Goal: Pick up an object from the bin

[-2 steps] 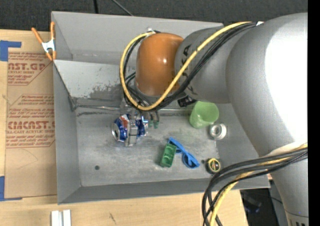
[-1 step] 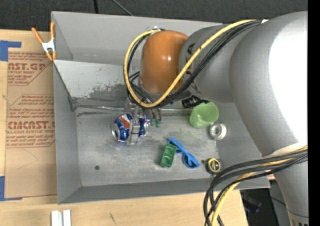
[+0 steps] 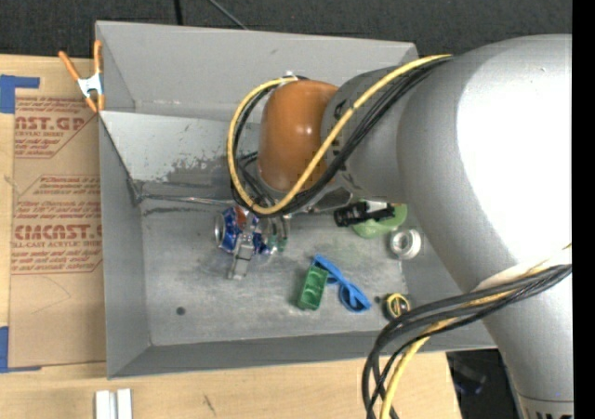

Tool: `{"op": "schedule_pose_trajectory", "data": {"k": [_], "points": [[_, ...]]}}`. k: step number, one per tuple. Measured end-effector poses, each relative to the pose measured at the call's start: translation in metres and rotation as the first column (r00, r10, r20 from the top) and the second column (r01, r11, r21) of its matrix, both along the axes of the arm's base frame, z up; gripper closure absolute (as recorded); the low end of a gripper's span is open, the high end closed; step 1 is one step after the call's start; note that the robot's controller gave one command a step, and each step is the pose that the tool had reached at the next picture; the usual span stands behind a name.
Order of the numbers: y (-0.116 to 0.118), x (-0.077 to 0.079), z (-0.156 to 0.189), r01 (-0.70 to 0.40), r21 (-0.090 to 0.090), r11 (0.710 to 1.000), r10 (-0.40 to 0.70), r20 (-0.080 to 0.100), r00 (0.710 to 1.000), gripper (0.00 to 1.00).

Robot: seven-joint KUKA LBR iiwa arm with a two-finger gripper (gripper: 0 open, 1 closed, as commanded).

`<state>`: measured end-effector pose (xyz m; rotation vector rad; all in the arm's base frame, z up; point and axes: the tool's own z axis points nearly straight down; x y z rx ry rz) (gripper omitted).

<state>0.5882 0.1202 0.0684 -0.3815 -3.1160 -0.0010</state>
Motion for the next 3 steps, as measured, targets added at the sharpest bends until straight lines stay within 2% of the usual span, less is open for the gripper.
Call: {"op": "schedule_pose_trajectory", "data": {"k": [1,2,3], "points": [[0.001,0.0,0.0,-0.001,0.002,1.0,0.001,0.0,1.0,0.0],[0.001,0.0,0.0,-0.001,0.002,1.0,0.001,0.0,1.0,1.0],[0.002,0.001,0.045,-0.002,0.002,1.0,0.002,0.008,1.0,1.0]]}}
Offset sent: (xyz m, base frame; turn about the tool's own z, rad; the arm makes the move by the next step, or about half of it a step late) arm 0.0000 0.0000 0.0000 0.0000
